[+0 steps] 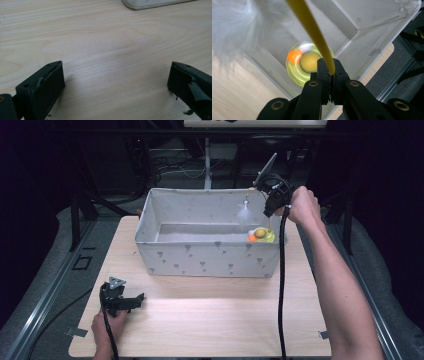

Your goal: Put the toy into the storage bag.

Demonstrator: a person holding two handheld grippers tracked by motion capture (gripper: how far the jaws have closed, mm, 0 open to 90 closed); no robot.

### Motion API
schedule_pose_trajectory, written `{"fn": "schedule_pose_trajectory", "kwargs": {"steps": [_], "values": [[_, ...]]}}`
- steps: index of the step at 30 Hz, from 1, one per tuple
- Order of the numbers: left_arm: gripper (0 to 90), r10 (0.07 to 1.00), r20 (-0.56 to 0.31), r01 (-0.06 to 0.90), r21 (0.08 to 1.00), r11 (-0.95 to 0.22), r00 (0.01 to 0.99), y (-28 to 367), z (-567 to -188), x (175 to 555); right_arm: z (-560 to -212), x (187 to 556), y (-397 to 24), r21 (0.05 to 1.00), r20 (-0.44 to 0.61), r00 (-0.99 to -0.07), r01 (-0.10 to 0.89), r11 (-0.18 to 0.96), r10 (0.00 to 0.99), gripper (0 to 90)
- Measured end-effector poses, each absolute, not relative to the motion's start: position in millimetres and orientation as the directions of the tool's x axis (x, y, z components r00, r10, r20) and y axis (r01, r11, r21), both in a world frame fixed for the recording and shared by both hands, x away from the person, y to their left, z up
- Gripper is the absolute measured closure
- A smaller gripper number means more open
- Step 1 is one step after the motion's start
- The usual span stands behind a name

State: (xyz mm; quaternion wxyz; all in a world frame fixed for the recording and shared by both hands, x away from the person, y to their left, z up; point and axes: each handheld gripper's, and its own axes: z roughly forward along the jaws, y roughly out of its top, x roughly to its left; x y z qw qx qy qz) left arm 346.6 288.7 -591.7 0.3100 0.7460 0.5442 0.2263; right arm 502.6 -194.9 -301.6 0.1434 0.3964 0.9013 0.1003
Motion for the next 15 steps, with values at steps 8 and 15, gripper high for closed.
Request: {"fn": "schedule_pose_trajectory", "kwargs": {"steps": [8, 15], "values": [[1.0, 0.952, -0.001, 0.672, 0.709, -0.214, 0.305, 288.6, -591.7, 346.5, -315.8, 501.9, -197.5, 0.293, -0.154, -0.642, 0.697, 0.655, 0.752, 87.8], [1.1, 0.952, 0.0, 0.672, 0.709, -0.215, 0.305, 288.7, -591.7, 346.5, -330.5, 498.8, -203.0, 0.28, -0.138, -0.638, 0.709, 0.648, 0.757, 87.8]]}}
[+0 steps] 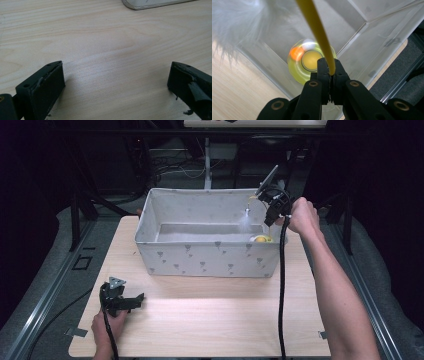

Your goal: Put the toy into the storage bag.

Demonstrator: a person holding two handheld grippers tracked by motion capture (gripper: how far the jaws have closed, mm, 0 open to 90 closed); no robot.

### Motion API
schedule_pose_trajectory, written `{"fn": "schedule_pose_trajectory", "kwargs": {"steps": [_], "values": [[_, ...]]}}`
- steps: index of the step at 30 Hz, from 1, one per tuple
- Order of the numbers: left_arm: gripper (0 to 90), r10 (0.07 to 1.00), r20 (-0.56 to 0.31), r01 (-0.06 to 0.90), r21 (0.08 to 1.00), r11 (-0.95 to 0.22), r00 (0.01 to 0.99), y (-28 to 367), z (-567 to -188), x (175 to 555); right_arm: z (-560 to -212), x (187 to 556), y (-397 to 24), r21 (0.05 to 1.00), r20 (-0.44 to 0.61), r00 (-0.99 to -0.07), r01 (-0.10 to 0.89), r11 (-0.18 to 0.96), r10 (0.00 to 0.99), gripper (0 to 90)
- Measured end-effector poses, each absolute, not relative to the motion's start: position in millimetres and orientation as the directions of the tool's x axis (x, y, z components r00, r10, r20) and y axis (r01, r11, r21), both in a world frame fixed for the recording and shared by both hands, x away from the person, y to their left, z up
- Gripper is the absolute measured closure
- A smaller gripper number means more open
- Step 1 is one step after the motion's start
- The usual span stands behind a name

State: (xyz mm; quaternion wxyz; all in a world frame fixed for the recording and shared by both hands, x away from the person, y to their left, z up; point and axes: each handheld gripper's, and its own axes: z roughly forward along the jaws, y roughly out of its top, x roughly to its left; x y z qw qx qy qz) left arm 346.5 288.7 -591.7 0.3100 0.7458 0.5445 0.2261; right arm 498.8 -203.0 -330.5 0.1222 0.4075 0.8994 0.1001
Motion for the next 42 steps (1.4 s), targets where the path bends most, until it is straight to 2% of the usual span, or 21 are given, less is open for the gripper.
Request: {"fn": "schedule_pose_trajectory", "kwargs": {"steps": [26, 42], "values": [[1.1, 0.952, 0.0, 0.671, 0.709, -0.215, 0.305, 288.6, -591.7, 346.5, -381.9, 494.3, -223.7, 0.217, -0.049, -0.603, 0.772, 0.598, 0.796, 87.7], [1.2, 0.952, 0.0, 0.672, 0.709, -0.215, 0.305, 288.6, -591.6, 346.4, -392.6, 501.7, -223.1, 0.146, -0.011, -0.577, 0.807, 0.572, 0.817, 87.6]]}}
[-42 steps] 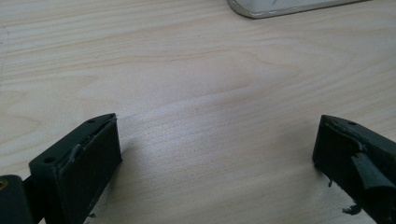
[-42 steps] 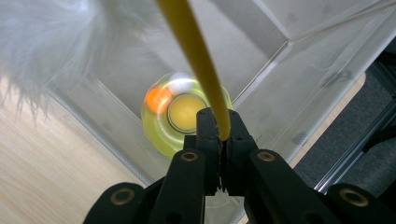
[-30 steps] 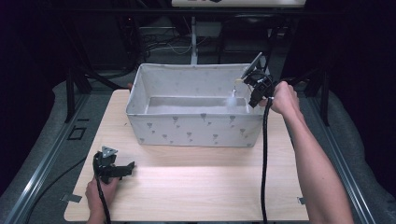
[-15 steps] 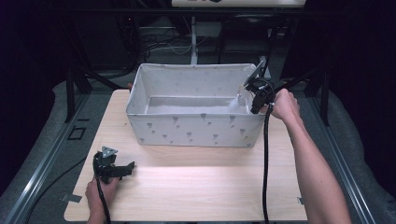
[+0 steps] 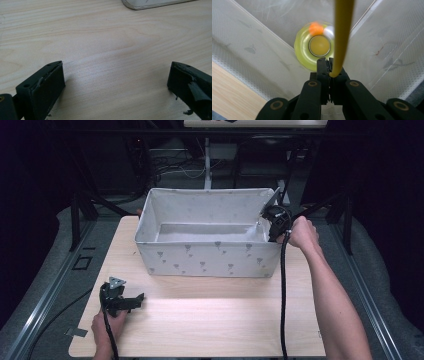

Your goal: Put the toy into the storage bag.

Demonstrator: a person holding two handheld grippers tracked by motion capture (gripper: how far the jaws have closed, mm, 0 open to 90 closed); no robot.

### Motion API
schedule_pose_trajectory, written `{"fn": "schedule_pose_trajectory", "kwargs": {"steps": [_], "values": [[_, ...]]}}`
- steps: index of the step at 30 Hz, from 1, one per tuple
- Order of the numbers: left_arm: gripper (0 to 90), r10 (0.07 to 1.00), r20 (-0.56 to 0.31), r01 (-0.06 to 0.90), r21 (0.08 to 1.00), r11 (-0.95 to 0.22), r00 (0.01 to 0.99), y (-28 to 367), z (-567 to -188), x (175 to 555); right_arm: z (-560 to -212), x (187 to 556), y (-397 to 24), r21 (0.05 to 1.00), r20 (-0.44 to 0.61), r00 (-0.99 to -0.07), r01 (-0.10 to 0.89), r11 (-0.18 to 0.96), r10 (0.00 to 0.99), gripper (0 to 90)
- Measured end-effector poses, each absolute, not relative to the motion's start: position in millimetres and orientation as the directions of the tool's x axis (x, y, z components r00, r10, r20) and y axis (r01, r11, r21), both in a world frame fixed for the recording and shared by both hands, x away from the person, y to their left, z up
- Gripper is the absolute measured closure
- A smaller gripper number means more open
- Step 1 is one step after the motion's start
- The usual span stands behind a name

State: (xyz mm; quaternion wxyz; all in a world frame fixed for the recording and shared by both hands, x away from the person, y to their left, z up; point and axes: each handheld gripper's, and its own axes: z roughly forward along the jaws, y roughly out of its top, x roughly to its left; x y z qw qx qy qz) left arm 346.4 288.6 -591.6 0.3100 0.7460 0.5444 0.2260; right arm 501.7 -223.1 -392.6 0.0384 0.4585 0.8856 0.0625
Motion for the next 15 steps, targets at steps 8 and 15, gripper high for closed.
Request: {"fn": "schedule_pose_trajectory", "kwargs": {"steps": [8, 15], "values": [[1.2, 0.951, 0.0, 0.67, 0.71, -0.217, 0.309, 288.4, -591.7, 346.5, -391.7, 500.7, -227.5, 0.148, 0.0, -0.564, 0.816, 0.558, 0.826, 87.0], [1.2, 0.951, 0.0, 0.67, 0.71, -0.217, 0.308, 288.4, -591.7, 346.4, -377.2, 494.0, -232.1, 0.179, 0.005, -0.558, 0.817, 0.549, 0.83, 75.9]]}}
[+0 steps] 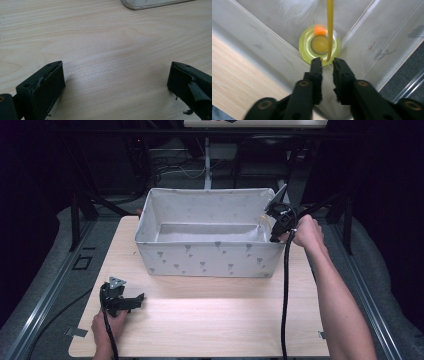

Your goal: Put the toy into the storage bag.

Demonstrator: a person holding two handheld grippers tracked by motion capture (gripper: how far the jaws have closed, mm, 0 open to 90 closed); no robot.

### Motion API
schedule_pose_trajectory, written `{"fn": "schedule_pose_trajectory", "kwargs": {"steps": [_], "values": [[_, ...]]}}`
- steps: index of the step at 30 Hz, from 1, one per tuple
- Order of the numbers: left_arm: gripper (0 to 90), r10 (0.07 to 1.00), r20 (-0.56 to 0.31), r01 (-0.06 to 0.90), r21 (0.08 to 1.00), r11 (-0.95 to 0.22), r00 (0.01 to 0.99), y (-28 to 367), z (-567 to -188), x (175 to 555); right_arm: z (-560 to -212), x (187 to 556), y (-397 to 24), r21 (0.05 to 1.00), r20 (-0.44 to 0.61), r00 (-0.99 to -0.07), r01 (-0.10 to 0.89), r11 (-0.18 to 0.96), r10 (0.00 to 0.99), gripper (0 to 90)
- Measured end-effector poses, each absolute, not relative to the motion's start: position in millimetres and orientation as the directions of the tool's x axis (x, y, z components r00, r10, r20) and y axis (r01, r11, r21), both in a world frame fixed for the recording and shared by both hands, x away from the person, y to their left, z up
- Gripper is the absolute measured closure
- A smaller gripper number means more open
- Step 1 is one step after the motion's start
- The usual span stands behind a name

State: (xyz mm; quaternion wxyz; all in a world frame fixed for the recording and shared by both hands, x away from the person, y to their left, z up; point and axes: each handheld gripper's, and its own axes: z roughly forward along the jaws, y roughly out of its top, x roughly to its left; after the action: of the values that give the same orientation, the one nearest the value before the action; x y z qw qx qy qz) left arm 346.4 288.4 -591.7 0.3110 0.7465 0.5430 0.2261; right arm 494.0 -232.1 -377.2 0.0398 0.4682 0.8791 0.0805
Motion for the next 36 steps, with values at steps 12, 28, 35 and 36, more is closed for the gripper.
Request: {"fn": "schedule_pose_trajectory", "kwargs": {"steps": [12, 28, 35, 36], "values": [[1.2, 0.951, 0.0, 0.67, 0.71, -0.217, 0.308, 288.4, -591.7, 346.4, -325.7, 467.6, -232.3, 0.303, 0.0, -0.574, 0.78, 0.547, 0.819, 32.3], [1.2, 0.952, 0.004, 0.668, 0.712, -0.219, 0.307, 288.3, -592.1, 346.5, -304.4, 408.3, -201.8, 0.395, -0.065, -0.69, 0.646, 0.653, 0.721, 3.9], [1.2, 0.952, 0.004, 0.668, 0.711, -0.218, 0.307, 288.3, -592.1, 346.5, -319.5, 386.2, -192.4, 0.403, -0.074, -0.729, 0.603, 0.689, 0.681, 0.0], [1.2, 0.952, 0.002, 0.667, 0.713, -0.215, 0.305, 288.1, -592.2, 346.6, -322.8, 382.9, -190.8, 0.397, -0.076, -0.737, 0.595, 0.699, 0.671, 0.0]]}}
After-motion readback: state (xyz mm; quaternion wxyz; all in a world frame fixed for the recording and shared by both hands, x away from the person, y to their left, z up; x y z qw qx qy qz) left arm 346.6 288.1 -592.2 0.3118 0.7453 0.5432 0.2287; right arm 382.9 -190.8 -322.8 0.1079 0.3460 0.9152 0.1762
